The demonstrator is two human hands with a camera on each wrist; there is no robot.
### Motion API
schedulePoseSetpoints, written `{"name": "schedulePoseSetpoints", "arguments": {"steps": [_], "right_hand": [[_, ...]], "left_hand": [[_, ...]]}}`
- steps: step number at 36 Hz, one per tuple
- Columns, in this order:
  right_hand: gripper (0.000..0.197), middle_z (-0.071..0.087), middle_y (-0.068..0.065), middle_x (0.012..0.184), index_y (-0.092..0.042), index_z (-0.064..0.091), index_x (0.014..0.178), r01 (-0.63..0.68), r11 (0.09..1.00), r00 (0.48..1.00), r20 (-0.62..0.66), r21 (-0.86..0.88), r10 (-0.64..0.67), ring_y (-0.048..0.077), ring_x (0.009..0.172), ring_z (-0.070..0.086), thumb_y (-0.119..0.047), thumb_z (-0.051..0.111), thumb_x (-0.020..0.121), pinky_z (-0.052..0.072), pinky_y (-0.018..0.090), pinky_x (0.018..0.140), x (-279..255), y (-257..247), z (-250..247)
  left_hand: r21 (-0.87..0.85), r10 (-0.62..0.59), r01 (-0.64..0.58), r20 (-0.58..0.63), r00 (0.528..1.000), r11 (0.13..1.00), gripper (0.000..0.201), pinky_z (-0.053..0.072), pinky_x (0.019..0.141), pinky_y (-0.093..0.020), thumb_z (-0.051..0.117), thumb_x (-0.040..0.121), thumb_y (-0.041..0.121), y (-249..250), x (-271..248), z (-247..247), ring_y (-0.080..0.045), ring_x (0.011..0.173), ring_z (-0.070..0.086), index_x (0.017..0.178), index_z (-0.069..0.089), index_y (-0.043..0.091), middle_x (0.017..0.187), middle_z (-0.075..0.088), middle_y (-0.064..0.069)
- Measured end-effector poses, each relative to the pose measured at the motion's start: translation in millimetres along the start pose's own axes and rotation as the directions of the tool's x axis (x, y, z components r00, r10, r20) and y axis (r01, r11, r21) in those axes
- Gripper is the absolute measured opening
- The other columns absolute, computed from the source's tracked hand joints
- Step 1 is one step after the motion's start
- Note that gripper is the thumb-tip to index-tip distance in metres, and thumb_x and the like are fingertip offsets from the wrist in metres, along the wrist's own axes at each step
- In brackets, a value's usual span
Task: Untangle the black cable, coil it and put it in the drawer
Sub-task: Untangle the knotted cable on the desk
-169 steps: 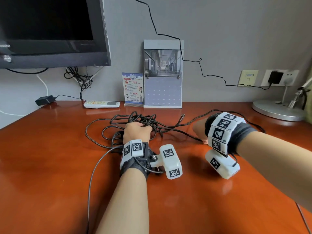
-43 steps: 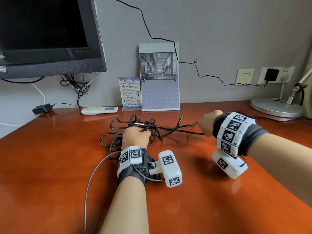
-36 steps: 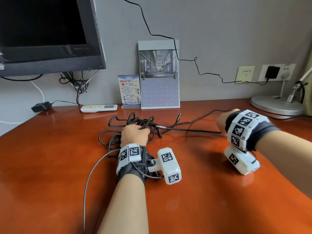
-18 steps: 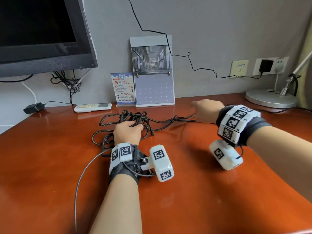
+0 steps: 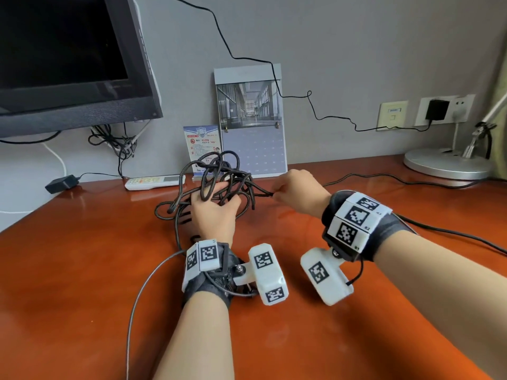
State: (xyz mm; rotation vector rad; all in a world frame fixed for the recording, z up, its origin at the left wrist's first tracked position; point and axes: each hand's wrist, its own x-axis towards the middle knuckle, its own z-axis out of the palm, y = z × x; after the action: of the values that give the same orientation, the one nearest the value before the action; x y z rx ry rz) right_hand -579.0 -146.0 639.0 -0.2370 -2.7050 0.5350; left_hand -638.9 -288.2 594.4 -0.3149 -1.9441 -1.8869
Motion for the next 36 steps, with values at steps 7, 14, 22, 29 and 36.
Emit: {"name": "schedulePoseSetpoints", "arguments": {"steps": [7,14,22,29,36], "right_hand": [[0.014,0.07,0.007,0.088,-0.007,0.072,0.093,0.021,0.974,0.985,-0.172,0.225,0.019,0.017,0.081,0.059,-0.005,0.061,0.085,0.038,0.016,0.072,-1,0,2],[0.015,0.061,0.003,0.078,-0.009,0.07,0.091,0.054,0.961,0.965,-0.263,0.272,0.02,0.016,0.072,0.049,-0.004,0.057,0.086,0.029,0.016,0.063,-2,6,6],[0.015,0.065,0.005,0.093,-0.009,0.074,0.096,-0.132,0.935,0.923,-0.303,0.33,0.238,0.012,0.084,0.051,-0.007,0.062,0.087,0.031,0.015,0.073,-9,54,5],[0.015,0.061,-0.007,0.074,-0.018,0.066,0.08,-0.096,0.903,0.953,-0.222,0.419,0.204,0.002,0.063,0.048,-0.004,0.069,0.081,0.04,0.017,0.067,-24,76,0],[0.008,0.063,-0.007,0.08,-0.011,0.072,0.083,0.001,0.985,0.96,-0.276,0.171,0.047,0.008,0.076,0.055,-0.006,0.066,0.083,0.038,0.013,0.074,-29,65,-5]], "left_hand": [[-0.005,0.11,-0.11,-0.027,0.994,0.994,0.031,0.054,0.072,-0.046,0.069,0.058,0.027,-7,2,2,-0.035,0.075,0.062,0.086,0.062,0.04,0.09,0.064,-0.023],[0.0,0.077,-0.077,0.044,0.996,0.997,0.029,0.042,0.06,-0.011,0.073,0.073,0.002,-3,0,7,-0.003,0.054,0.044,0.098,0.059,0.004,0.074,0.05,0.005],[0.059,-0.075,0.055,0.444,0.893,0.997,0.025,0.048,0.067,-0.032,0.048,0.088,0.0,-4,-4,11,-0.017,0.059,0.056,0.095,0.064,0.018,0.088,0.065,-0.002],[0.277,-0.2,0.022,0.634,0.747,0.961,0.052,0.043,0.052,-0.018,0.063,0.088,0.036,-3,-8,19,-0.007,0.051,0.052,0.132,0.051,0.011,0.126,0.058,-0.001],[0.332,-0.213,-0.027,0.665,0.716,0.943,0.054,0.042,0.051,-0.016,0.062,0.086,0.024,-2,-12,16,-0.007,0.063,0.053,0.138,0.047,0.017,0.136,0.05,-0.002]]}}
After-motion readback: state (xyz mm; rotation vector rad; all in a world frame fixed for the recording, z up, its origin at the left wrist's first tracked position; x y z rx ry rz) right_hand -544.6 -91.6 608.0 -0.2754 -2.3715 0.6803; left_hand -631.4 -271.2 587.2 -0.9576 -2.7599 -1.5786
